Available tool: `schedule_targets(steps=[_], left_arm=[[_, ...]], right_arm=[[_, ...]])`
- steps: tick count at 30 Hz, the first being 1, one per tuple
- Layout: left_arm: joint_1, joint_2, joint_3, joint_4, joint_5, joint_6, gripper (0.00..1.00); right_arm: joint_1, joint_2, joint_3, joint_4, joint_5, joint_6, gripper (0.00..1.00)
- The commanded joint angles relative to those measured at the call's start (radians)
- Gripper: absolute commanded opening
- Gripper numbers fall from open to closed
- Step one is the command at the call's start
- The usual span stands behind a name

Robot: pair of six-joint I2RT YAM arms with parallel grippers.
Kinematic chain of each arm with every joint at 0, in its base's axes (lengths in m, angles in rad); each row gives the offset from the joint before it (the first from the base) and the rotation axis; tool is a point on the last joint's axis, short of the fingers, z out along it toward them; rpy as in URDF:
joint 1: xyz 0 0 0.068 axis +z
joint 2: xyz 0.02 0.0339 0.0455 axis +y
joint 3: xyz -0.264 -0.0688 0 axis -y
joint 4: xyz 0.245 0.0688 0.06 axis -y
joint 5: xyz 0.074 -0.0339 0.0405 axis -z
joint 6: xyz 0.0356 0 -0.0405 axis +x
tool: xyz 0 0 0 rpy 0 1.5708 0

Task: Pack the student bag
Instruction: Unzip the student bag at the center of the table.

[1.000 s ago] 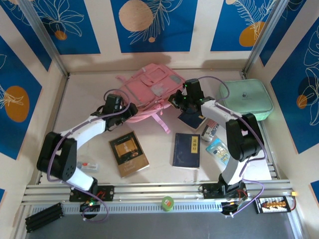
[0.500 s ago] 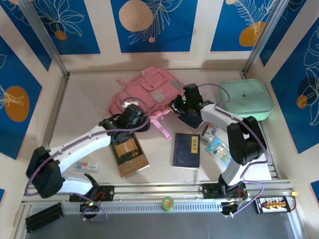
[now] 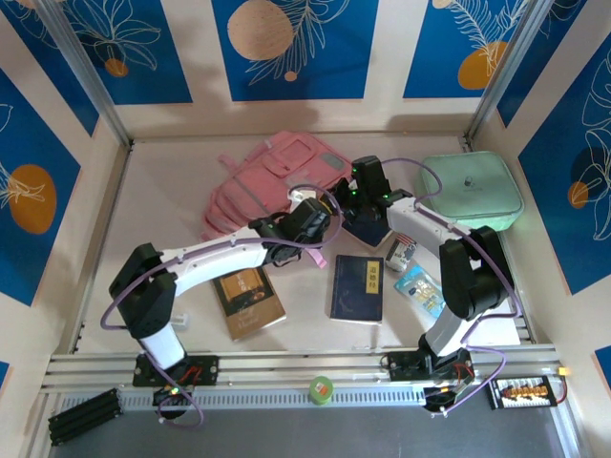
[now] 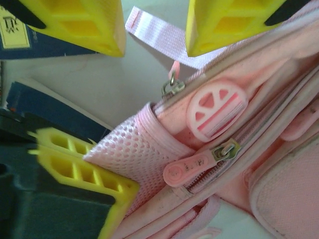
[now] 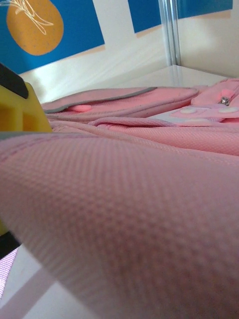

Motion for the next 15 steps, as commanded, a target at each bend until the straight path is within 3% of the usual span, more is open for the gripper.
schedule_targets(steps=[1, 4, 15], left_arm=[[0.026, 0.014, 0.027, 0.008, -0.024, -0.007, 0.31], [0.033, 0.013, 0.015, 0.037, 0.010, -0.027, 0.28], [0.042, 0.051, 0.053, -0.009, -0.061, -0.111, 0.27]], right_arm=[[0.002, -0.048, 0.070, 0.029, -0.146, 0.031, 0.00], [0.000, -0.051, 0.079, 0.026, -0.163, 0.040, 0.00], [-0.008, -0.049, 0.121, -0.013, -0.172, 0.050, 0.00]])
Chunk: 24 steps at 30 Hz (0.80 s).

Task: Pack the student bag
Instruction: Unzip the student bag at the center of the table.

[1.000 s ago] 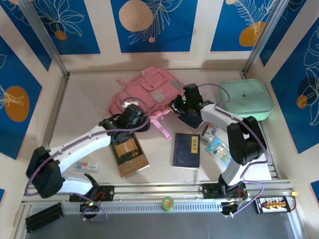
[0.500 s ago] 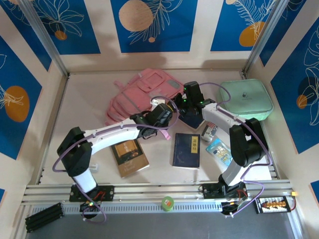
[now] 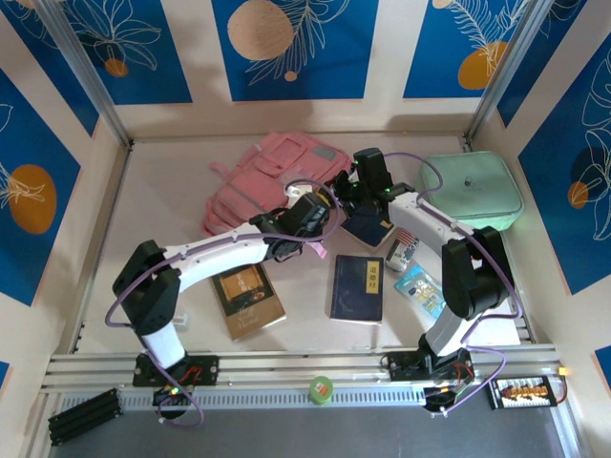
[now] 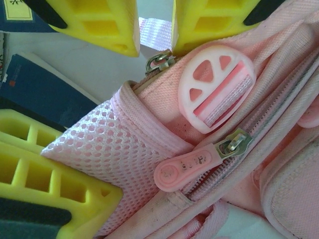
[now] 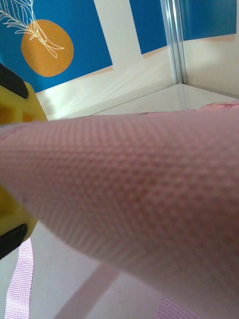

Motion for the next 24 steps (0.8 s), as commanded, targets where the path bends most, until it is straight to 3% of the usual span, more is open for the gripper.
schedule_targets(steps=[1, 8, 24], left_arm=[[0.016, 0.026, 0.030, -0.032, -0.058, -0.053, 0.28], [0.019, 0.013, 0.024, -0.065, -0.124, -0.112, 0.31], [0.034, -0.229, -0.158, -0.042, -0.090, -0.159, 0.35]], right_arm=[[0.004, -0.049, 0.063, 0.007, -0.118, 0.021, 0.00], [0.003, -0.040, 0.072, -0.008, -0.124, 0.029, 0.00], [0.071, 0.053, 0.228, -0.136, -0.079, 0.064, 0.00]])
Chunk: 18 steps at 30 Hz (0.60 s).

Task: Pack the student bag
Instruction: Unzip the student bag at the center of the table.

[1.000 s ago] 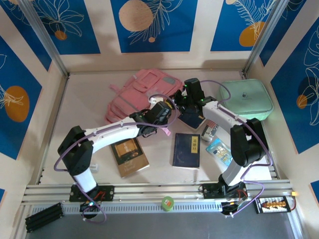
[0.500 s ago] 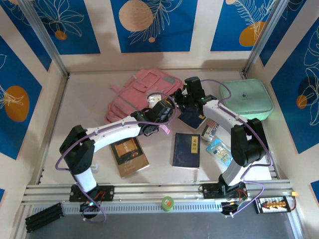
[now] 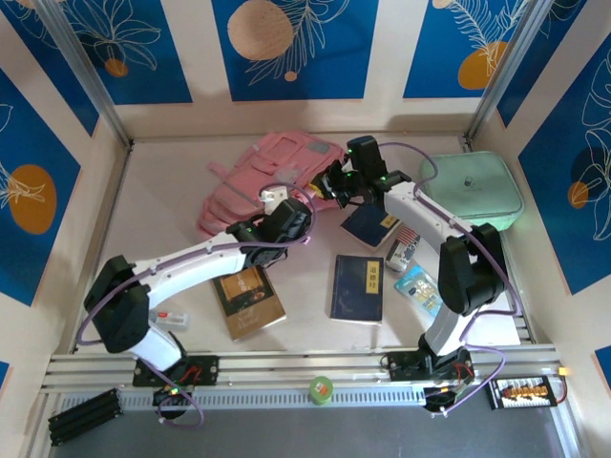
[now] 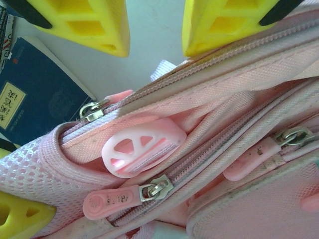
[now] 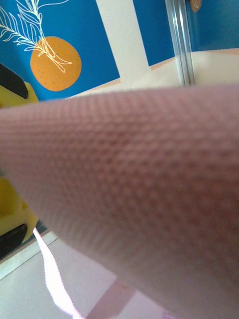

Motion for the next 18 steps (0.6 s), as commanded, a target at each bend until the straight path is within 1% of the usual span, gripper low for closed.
schedule_targets(steps=[1, 5, 8, 11, 18], left_arm=[[0.022, -0.041, -0.011, -0.026, -0.025, -0.007, 0.36], [0.044, -0.031, 0.007, -0.004, 0.006, 0.008, 0.36], [0.052, -0.013, 0.028, -0.008, -0.005, 0.012, 0.36], [0.064, 0.007, 0.050, -0.051, -0.035, -0.011, 0.34], [0.083, 0.031, 0.065, 0.003, -0.022, 0.022, 0.31]], right_arm=[[0.041, 0.015, 0.079, -0.035, -0.061, 0.031, 0.00], [0.065, 0.034, 0.123, -0.061, -0.047, 0.044, 0.00], [0.077, 0.040, 0.142, -0.064, -0.045, 0.050, 0.00], [0.080, 0.041, 0.148, -0.067, -0.047, 0.056, 0.00], [0.083, 0.042, 0.147, -0.072, -0.061, 0.058, 0.00]])
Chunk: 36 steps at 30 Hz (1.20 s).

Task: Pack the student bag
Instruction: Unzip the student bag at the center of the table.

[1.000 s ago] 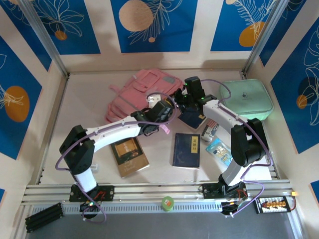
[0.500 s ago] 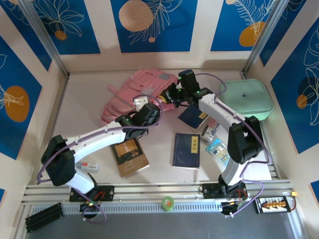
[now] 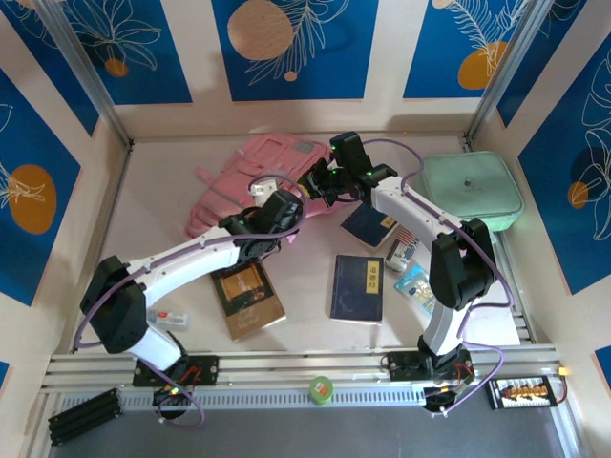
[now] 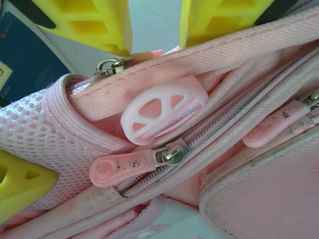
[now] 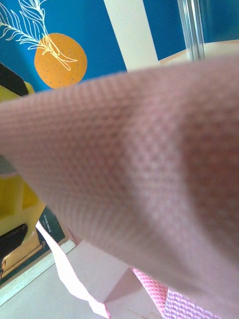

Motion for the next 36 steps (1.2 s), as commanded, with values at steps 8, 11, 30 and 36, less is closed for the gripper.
schedule_targets(steps=[8, 11, 30, 36], left_arm=[[0.028, 0.028, 0.051, 0.070, -0.014, 0.065, 0.23], [0.028, 0.016, 0.040, 0.074, -0.020, 0.061, 0.23], [0.028, 0.026, -0.003, 0.126, -0.061, 0.116, 0.08], [0.028, -0.014, -0.013, 0.033, -0.037, 0.084, 0.01]], right_arm=[[0.026, -0.013, 0.028, 0.002, -0.101, 0.025, 0.00], [0.026, -0.011, 0.033, -0.011, -0.082, 0.012, 0.00], [0.017, -0.003, 0.035, -0.022, -0.054, -0.011, 0.00], [-0.012, 0.003, 0.039, -0.036, -0.008, -0.031, 0.00]])
